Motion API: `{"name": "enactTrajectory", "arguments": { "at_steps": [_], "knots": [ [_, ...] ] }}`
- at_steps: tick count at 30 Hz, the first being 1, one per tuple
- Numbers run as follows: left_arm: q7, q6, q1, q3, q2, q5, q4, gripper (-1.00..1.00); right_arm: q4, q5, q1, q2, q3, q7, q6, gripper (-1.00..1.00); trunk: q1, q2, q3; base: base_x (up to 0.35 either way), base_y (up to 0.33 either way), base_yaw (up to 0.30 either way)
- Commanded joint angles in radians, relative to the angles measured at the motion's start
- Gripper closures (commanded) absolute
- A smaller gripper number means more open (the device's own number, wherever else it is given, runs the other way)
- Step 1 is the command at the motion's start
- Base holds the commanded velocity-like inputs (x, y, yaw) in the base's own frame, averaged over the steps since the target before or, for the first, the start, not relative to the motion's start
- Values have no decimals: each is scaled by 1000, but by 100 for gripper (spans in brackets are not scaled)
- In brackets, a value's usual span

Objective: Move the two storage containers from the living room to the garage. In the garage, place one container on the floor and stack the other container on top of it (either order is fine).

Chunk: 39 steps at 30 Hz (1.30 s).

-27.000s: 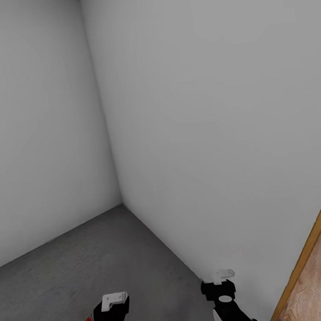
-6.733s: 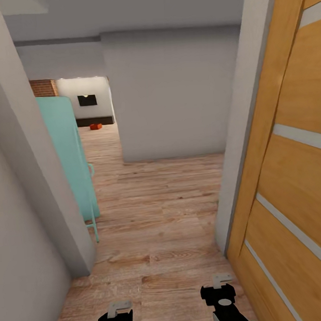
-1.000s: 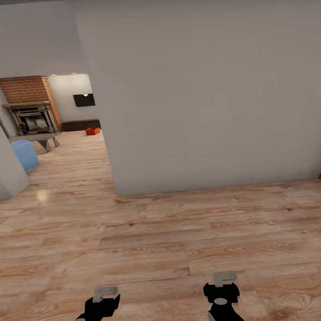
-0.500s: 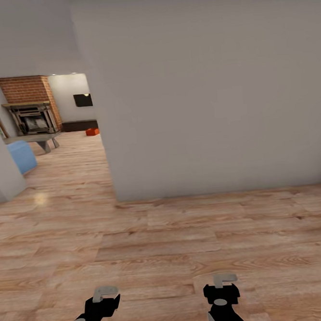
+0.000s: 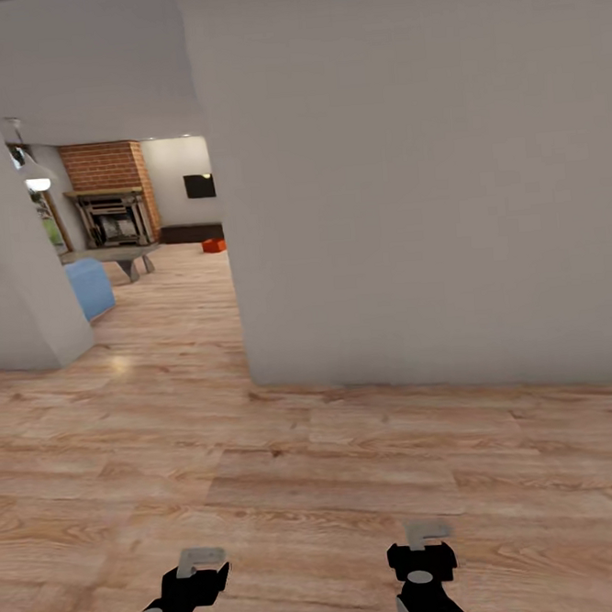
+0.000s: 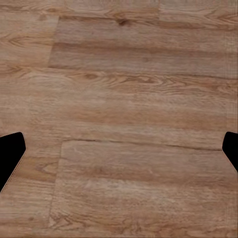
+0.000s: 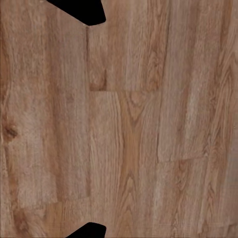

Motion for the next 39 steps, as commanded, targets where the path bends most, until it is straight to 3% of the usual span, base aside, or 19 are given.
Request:
{"name": "enactTrajectory", "arguments": {
  "at_steps": [1, 16, 30, 39],
  "knots": [
    [-1, -4, -1, -7, 1, 10, 1, -100, -2, 5, 0, 0, 4, -6, 10, -100, 1, -1, -1, 335, 0, 273],
    [0, -5, -1, -7, 0, 6, 5, -100, 1, 5, 0, 0, 4, -5, 10, -100, 1, -1, -7, 335, 0, 270],
    [0, -5, -1, -7, -1, 6, 5, -100, 0, 5, 0, -1, 4, -5, 10, -100, 1, -1, -9, 335, 0, 73],
    [1, -5, -1, -7, -1, 6, 5, -100, 1, 5, 0, 0, 4, -6, 10, -100, 1, -1, -13, 335, 0, 237]
  ]
}}
